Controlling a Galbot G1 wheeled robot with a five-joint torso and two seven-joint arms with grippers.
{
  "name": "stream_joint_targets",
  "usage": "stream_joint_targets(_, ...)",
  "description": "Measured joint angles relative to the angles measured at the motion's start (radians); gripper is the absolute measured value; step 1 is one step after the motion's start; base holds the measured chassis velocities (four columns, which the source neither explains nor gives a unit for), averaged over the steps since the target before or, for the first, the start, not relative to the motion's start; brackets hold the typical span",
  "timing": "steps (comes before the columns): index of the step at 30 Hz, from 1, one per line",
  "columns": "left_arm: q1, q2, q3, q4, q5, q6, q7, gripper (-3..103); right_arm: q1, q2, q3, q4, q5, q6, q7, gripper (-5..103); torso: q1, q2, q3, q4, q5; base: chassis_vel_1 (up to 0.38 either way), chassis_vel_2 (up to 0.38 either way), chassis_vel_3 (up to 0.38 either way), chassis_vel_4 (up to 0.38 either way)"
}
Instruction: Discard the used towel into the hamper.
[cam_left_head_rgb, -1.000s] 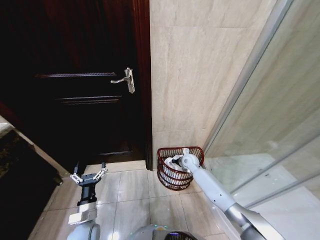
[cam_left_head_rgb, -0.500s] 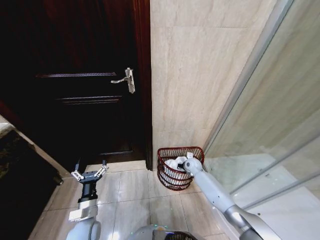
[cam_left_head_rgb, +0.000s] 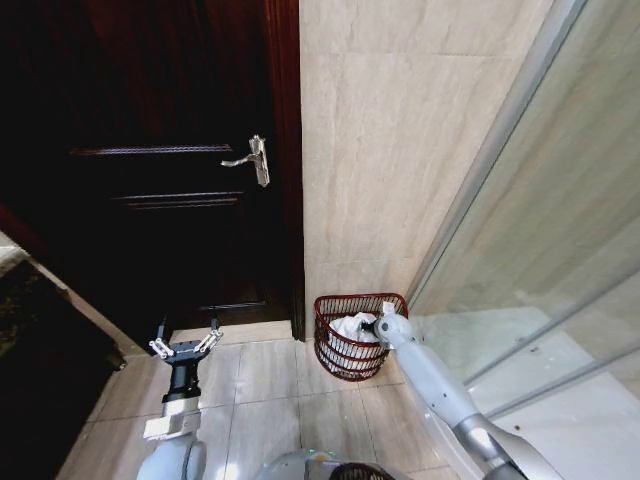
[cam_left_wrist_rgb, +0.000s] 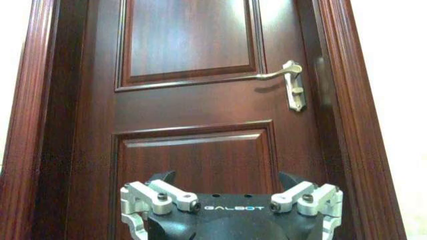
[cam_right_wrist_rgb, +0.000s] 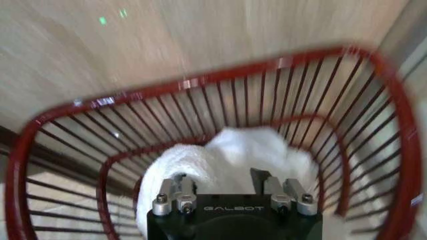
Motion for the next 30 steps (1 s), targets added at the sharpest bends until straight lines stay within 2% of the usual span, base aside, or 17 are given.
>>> stream_joint_targets(1, 0.0, 0.0, 0.0, 0.0, 0.0, 0.0, 0.0, 100, 0.0, 0.0, 0.0, 0.0, 0.0, 0.0, 0.0, 48, 0.0, 0.0, 0.0, 0.0, 0.0, 0.0, 0.0, 0.0, 0.0)
stream_joint_targets(5, -0.008, 0.0, 0.007, 0.002, -0.002, 0.009, 0.0, 100, -0.024, -0.043, 0.019, 0.103, -0.026, 0.002, 0.008, 65, 0.0, 0.0, 0.0, -0.0001, -0.0001, 0.0, 0.0, 0.0, 0.0)
stream_joint_targets(7, -0.012, 0.0, 0.016, 0.004, -0.004, 0.018, 0.0, 100, -0.049, -0.067, 0.047, 0.166, -0.062, 0.045, 0.025, 76, 0.0, 0.0, 0.0, 0.0001, -0.0001, 0.0, 0.0, 0.0, 0.0)
stream_joint_targets(8, -0.012, 0.0, 0.016, 0.004, -0.004, 0.018, 0.0, 100, -0.049, -0.067, 0.047, 0.166, -0.062, 0.045, 0.025, 76, 0.0, 0.0, 0.0, 0.0001, -0.0001, 0.0, 0.0, 0.0, 0.0)
stream_joint_targets(10, -0.014, 0.0, 0.027, 0.008, -0.009, 0.029, -0.001, 100, -0.107, -0.095, 0.09, 0.238, -0.113, 0.117, 0.009, 86, 0.0, 0.0, 0.0, 0.0002, 0.0001, 0.0, 0.0, 0.0, 0.0)
stream_joint_targets(12, -0.016, 0.0, 0.036, 0.016, -0.014, 0.037, -0.002, 100, -0.193, -0.126, 0.138, 0.315, -0.222, 0.212, -0.078, 91, 0.0, 0.0, 0.0, -0.0001, -0.0003, 0.0, 0.0, 0.0, 0.0)
stream_joint_targets(13, -0.016, 0.0, 0.036, 0.016, -0.014, 0.037, -0.002, 100, -0.193, -0.126, 0.138, 0.315, -0.222, 0.212, -0.078, 91, 0.0, 0.0, 0.0, -0.0001, -0.0003, 0.0, 0.0, 0.0, 0.0)
stream_joint_targets(16, -0.017, 0.0, 0.046, 0.03, -0.026, 0.051, 0.006, 100, -0.344, -0.124, 0.198, 0.397, -0.502, 0.452, -0.193, 100, 0.0, 0.0, 0.0, -0.0002, 0.0, 0.0, 0.0, 0.0, 0.0)
stream_joint_targets(17, -0.017, 0.0, 0.046, 0.03, -0.026, 0.051, 0.006, 100, -0.344, -0.124, 0.198, 0.397, -0.502, 0.452, -0.193, 100, 0.0, 0.0, 0.0, -0.0002, 0.0, 0.0, 0.0, 0.0, 0.0)
stream_joint_targets(19, -0.018, 0.009, 0.056, 0.05, -0.04, 0.063, 0.023, 100, -0.475, -0.075, 0.253, 0.468, -0.694, 0.6, -0.221, 100, 0.0, 0.0, 0.0, 0.0001, 0.0002, 0.0, 0.0, 0.0, 0.0)
stream_joint_targets(20, -0.022, 0.018, 0.06, 0.062, -0.05, 0.067, 0.032, 100, -0.536, -0.039, 0.295, 0.508, -0.755, 0.642, -0.237, 100, 0.0, 0.0, 0.0, 0.0001, 0.0001, 0.0, 0.0, 0.0, 0.0)
stream_joint_targets(21, -0.022, 0.018, 0.06, 0.062, -0.05, 0.067, 0.032, 100, -0.536, -0.039, 0.295, 0.508, -0.755, 0.642, -0.237, 100, 0.0, 0.0, 0.0, 0.0001, 0.0001, 0.0, 0.0, 0.0, 0.0)
stream_joint_targets(24, -0.03, 0.054, 0.071, 0.079, -0.098, 0.084, 0.056, 100, -0.675, 0.071, 0.421, 0.598, -0.864, 0.742, -0.32, 100, 0.0, 0.0, 0.0, -0.0002, -0.0003, 0.0, 0.0, 0.0, 0.0)
stream_joint_targets(25, -0.03, 0.054, 0.071, 0.079, -0.098, 0.084, 0.056, 100, -0.675, 0.071, 0.421, 0.598, -0.864, 0.742, -0.32, 100, 0.0, 0.0, 0.0, -0.0002, -0.0003, 0.0, 0.0, 0.0, 0.0)
stream_joint_targets(27, -0.038, 0.092, 0.081, 0.079, -0.141, 0.116, 0.078, 100, -0.754, 0.168, 0.517, 0.624, -0.92, 0.83, -0.445, 100, 0.0, 0.0, 0.0, -0.0001, 0.0, 0.0, 0.0, 0.0, 0.0)
stream_joint_targets(28, -0.038, 0.092, 0.081, 0.079, -0.141, 0.116, 0.078, 100, -0.754, 0.168, 0.517, 0.624, -0.92, 0.83, -0.445, 100, 0.0, 0.0, 0.0, -0.0001, 0.0, 0.0, 0.0, 0.0, 0.0)
stream_joint_targets(30, -0.059, 0.125, 0.087, 0.088, -0.152, 0.133, 0.089, 100, -0.819, 0.267, 0.602, 0.643, -0.94, 0.903, -0.535, 100, 0.0, 0.0, 0.0, -0.0001, -0.0001, 0.0, 0.0, 0.0, 0.0)
